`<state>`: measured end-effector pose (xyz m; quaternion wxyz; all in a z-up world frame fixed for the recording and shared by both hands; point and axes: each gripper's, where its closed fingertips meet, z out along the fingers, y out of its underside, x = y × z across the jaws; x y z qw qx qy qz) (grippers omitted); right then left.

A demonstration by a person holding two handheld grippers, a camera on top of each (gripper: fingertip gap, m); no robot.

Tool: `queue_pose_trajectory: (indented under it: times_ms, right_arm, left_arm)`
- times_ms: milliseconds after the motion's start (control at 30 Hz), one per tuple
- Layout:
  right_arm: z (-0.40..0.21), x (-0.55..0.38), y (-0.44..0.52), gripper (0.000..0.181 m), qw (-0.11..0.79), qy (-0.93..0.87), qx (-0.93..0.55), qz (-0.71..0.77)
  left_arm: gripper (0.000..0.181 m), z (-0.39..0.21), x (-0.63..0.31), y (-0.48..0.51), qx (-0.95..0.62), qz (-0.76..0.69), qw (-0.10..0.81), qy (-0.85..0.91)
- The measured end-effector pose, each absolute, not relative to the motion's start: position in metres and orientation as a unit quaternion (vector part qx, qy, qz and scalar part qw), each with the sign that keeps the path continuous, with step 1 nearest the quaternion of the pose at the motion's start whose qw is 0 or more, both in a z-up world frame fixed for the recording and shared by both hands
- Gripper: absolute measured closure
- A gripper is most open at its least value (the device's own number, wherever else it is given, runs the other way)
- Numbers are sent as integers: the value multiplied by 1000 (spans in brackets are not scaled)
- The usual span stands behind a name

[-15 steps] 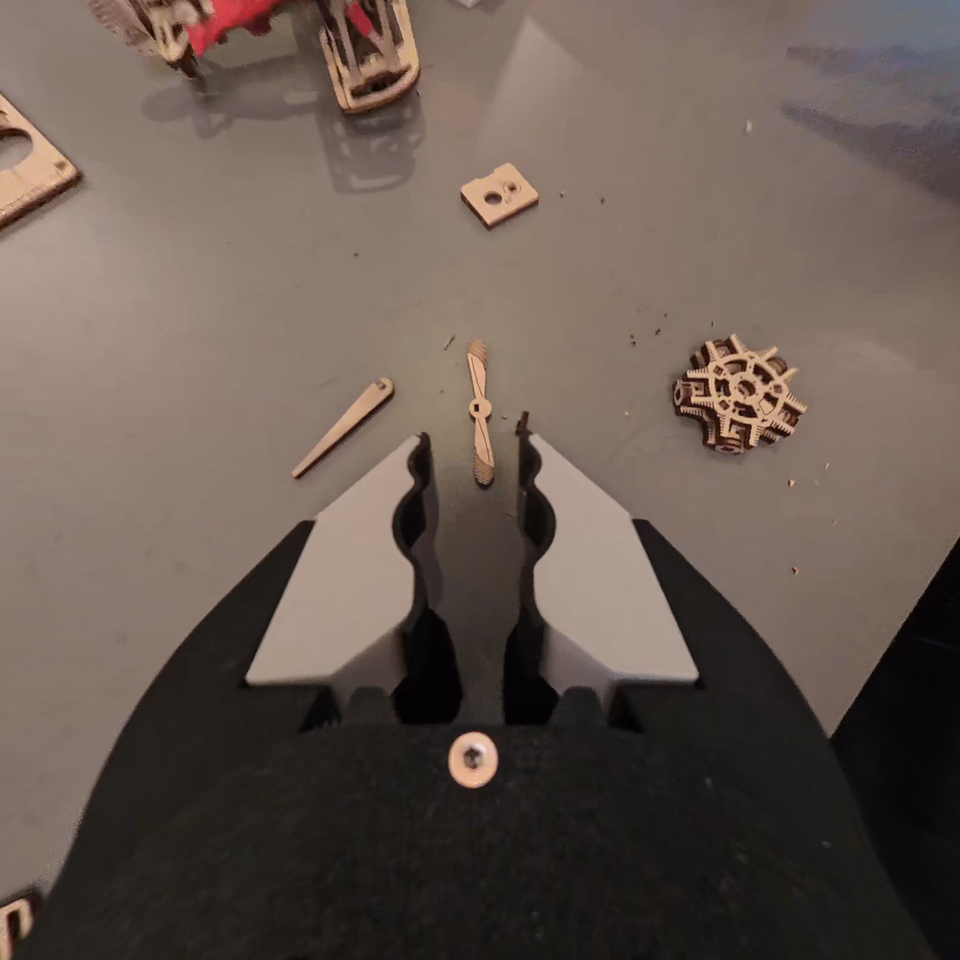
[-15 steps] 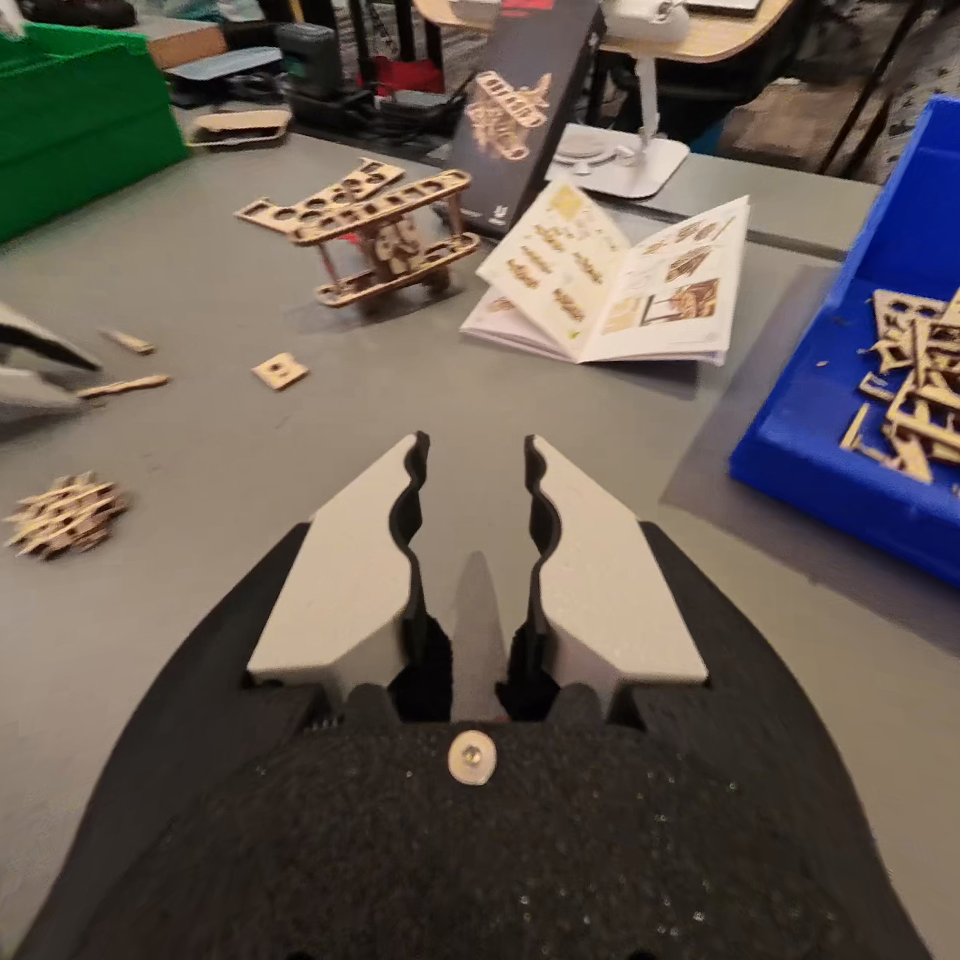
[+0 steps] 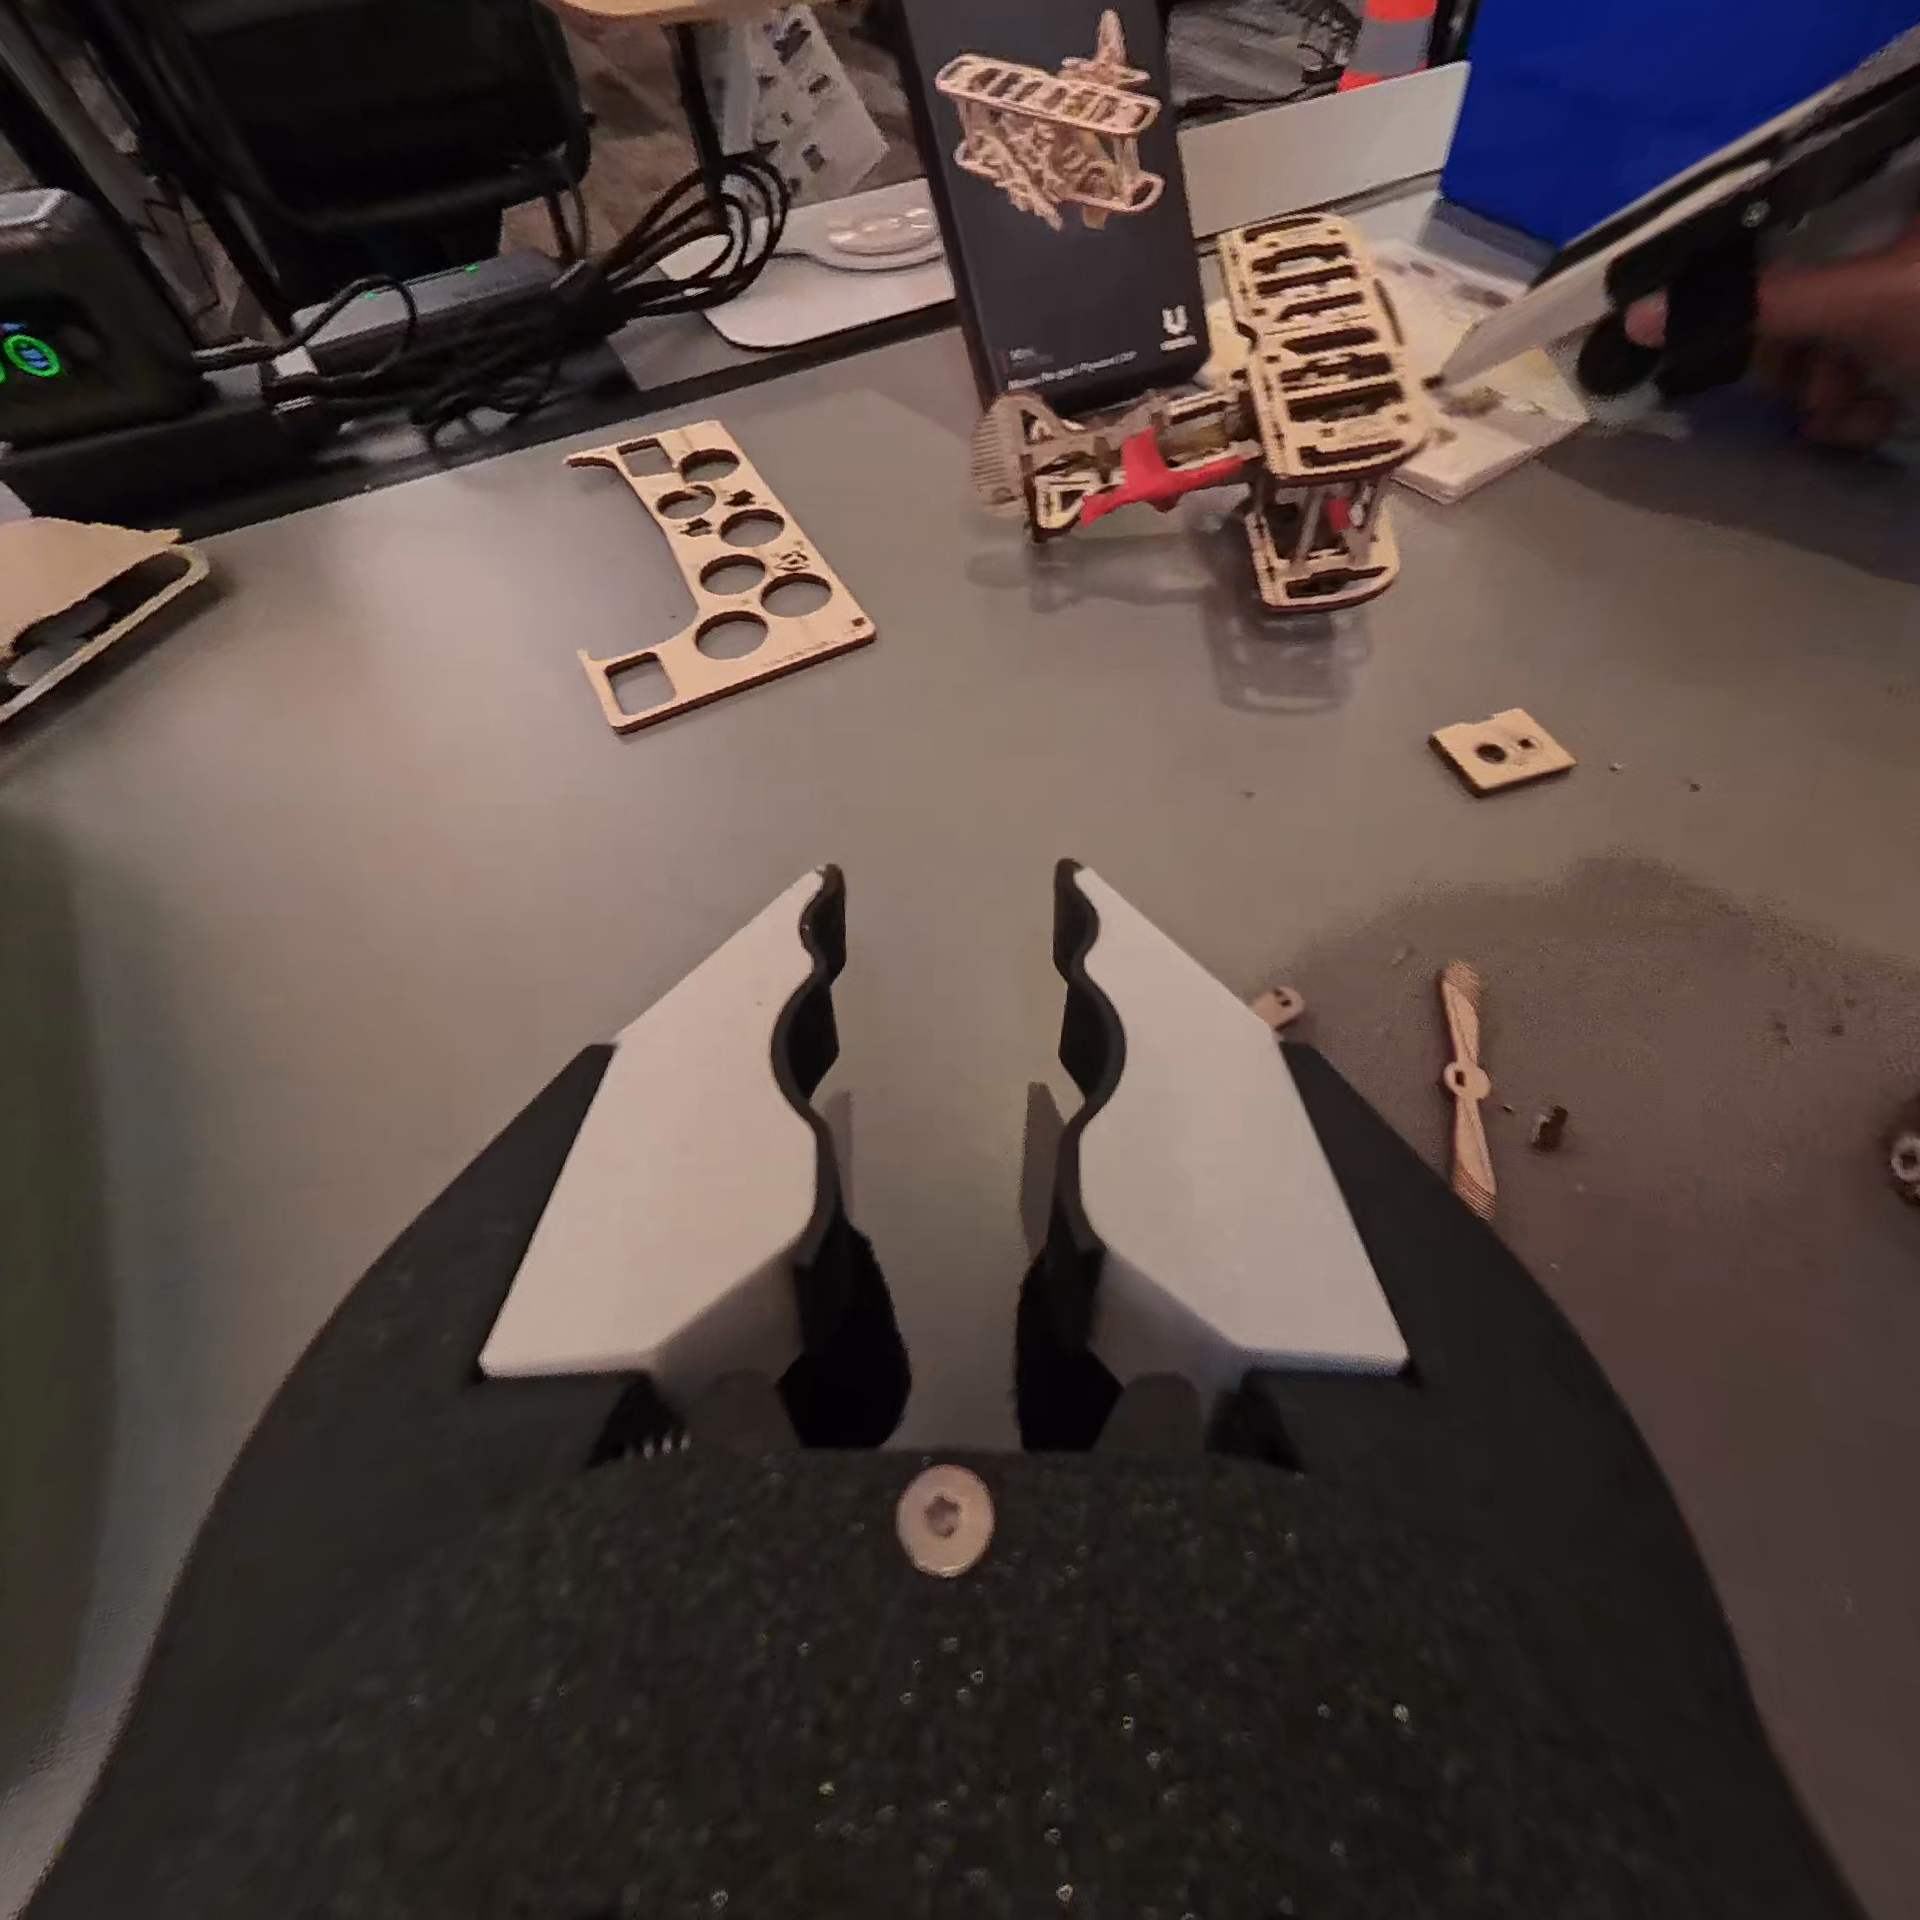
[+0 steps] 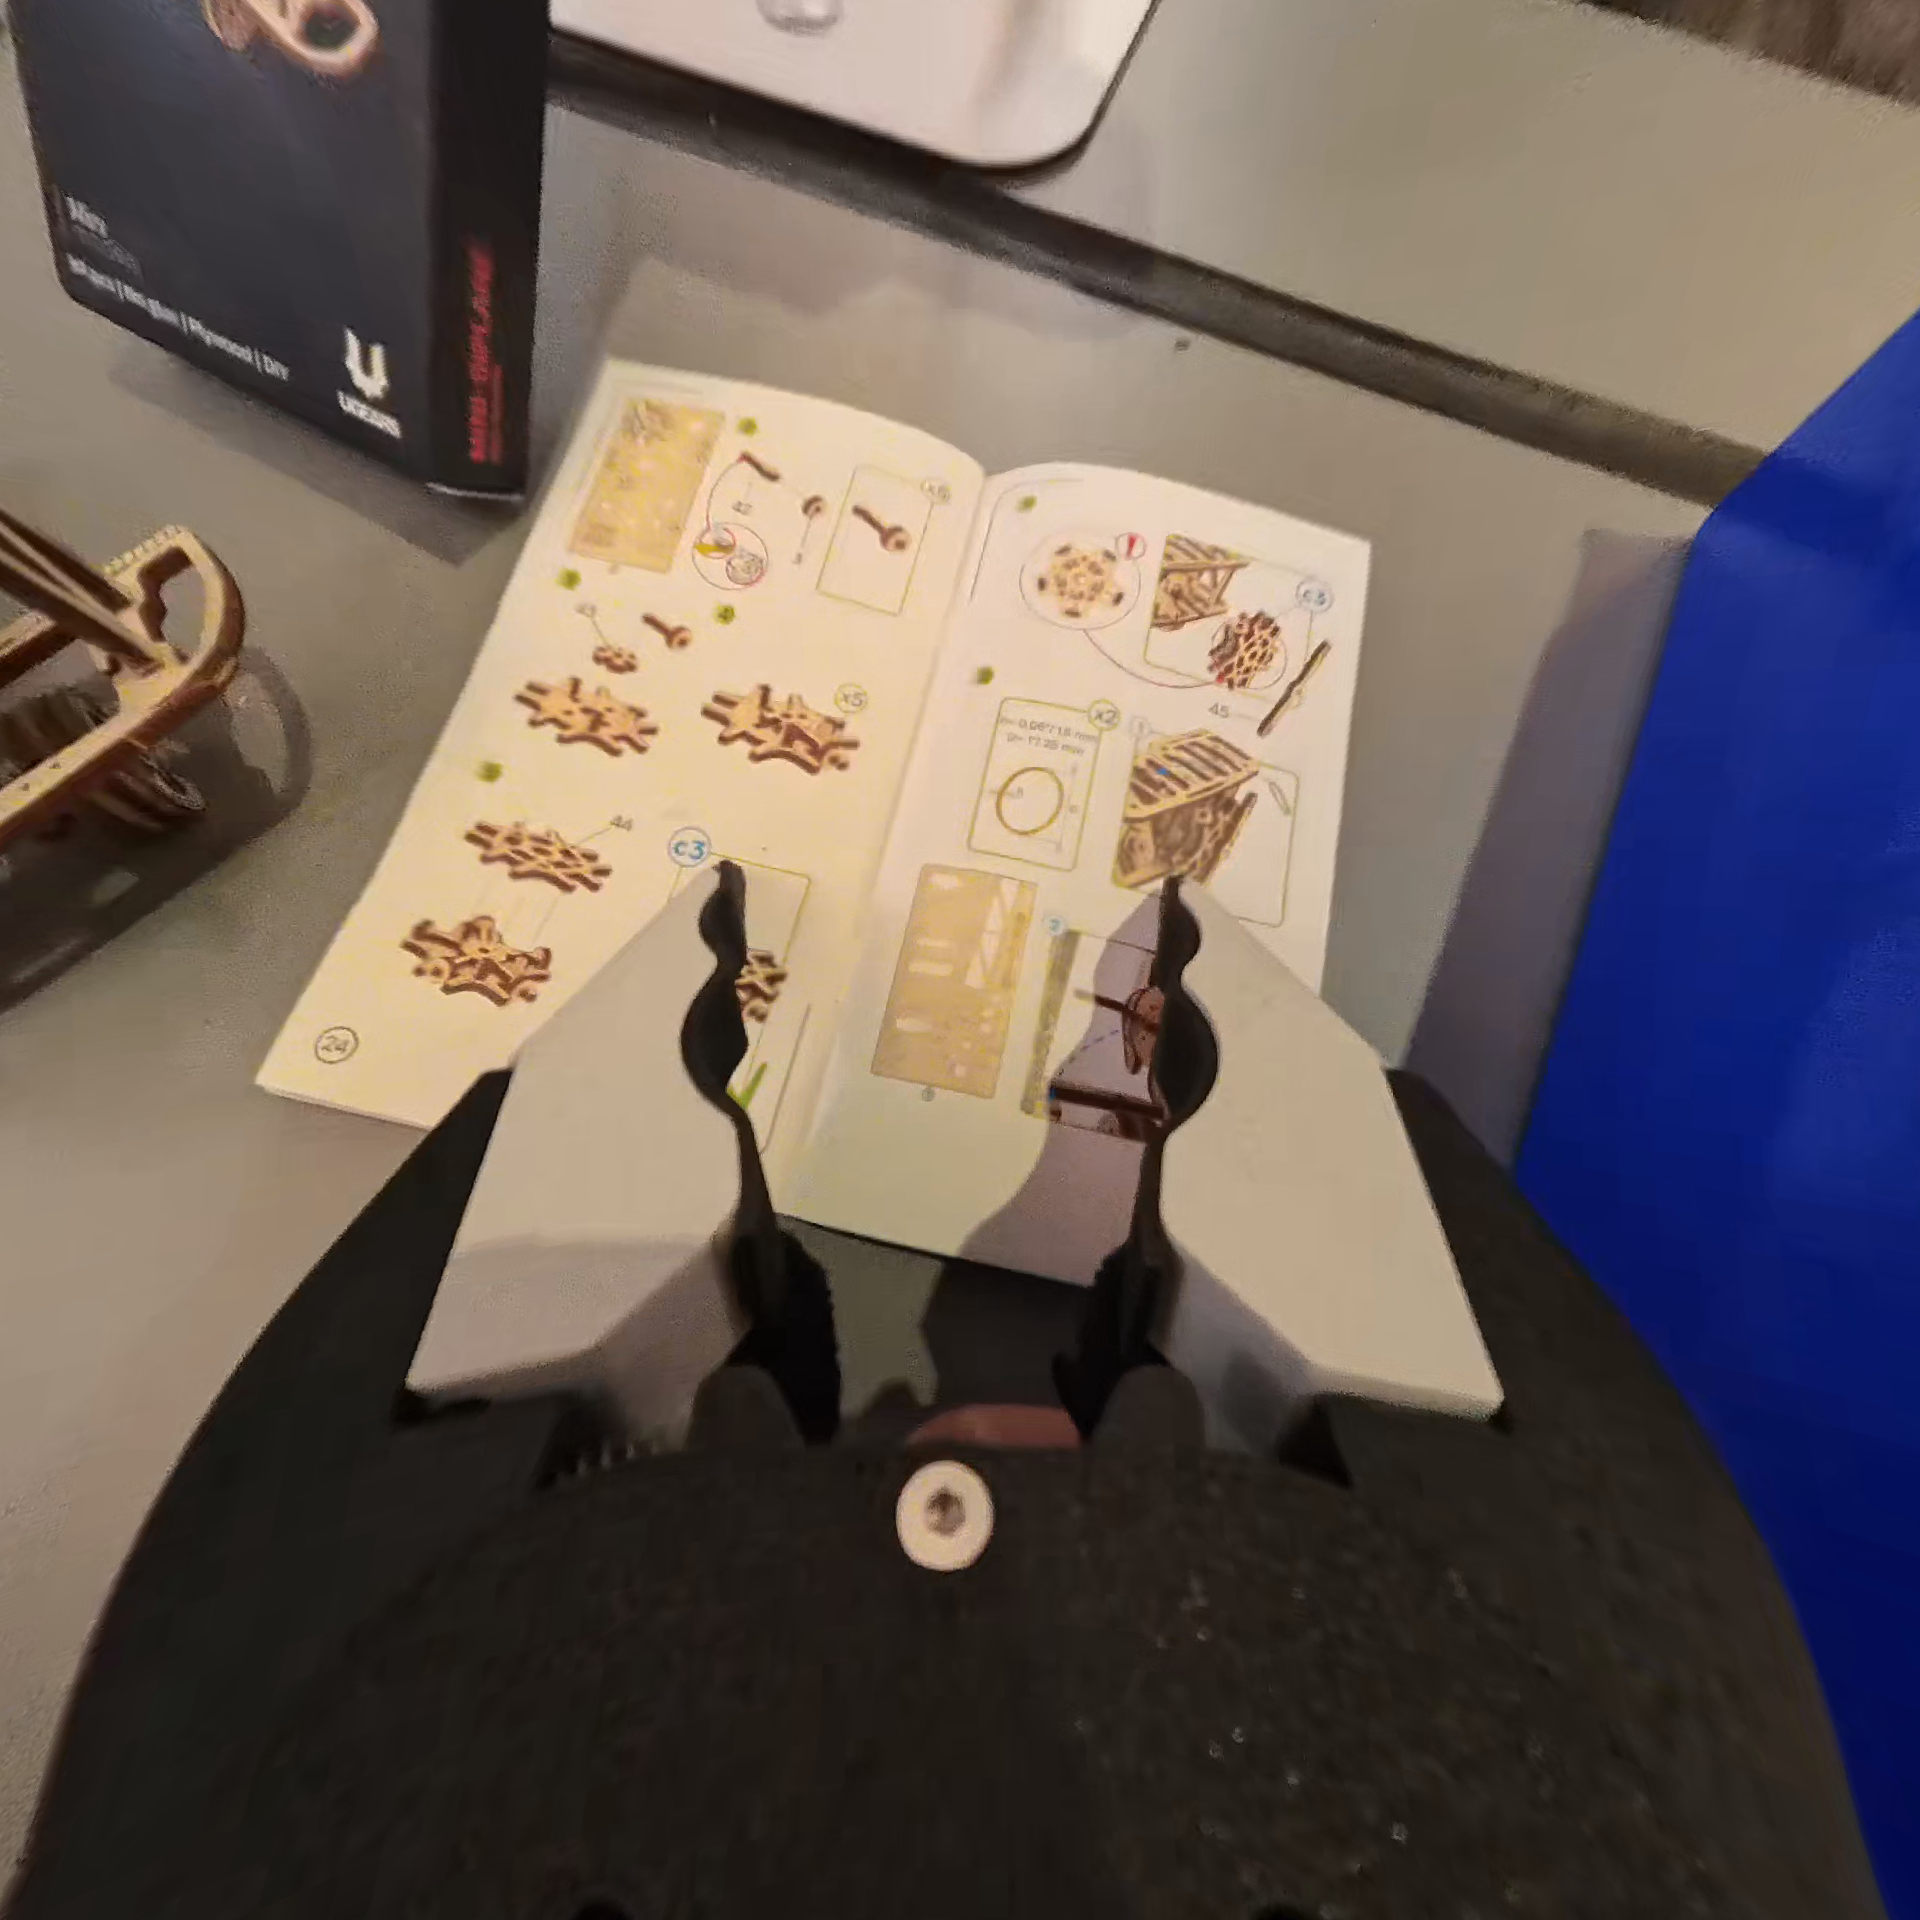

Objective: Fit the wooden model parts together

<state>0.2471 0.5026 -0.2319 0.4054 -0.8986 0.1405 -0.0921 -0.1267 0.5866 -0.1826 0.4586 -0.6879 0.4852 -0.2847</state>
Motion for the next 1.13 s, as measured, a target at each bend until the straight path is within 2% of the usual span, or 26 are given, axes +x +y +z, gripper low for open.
queue_pose_trajectory:
  times_ms: [233, 567, 1133]
  right_arm:
    - [-234, 246, 504, 104, 405, 144, -901, -64]
    - [-235, 246, 504, 104, 407, 142, -901, -59]
    - [-235, 246, 504, 104, 407, 142, -901, -59]
  left_arm:
    - [136, -203, -126, 598, -731, -252, 415, 479]
    - [146, -223, -126, 601, -752, -195, 383, 499]
    - [157, -231, -124, 600, -752, -179, 369, 516]
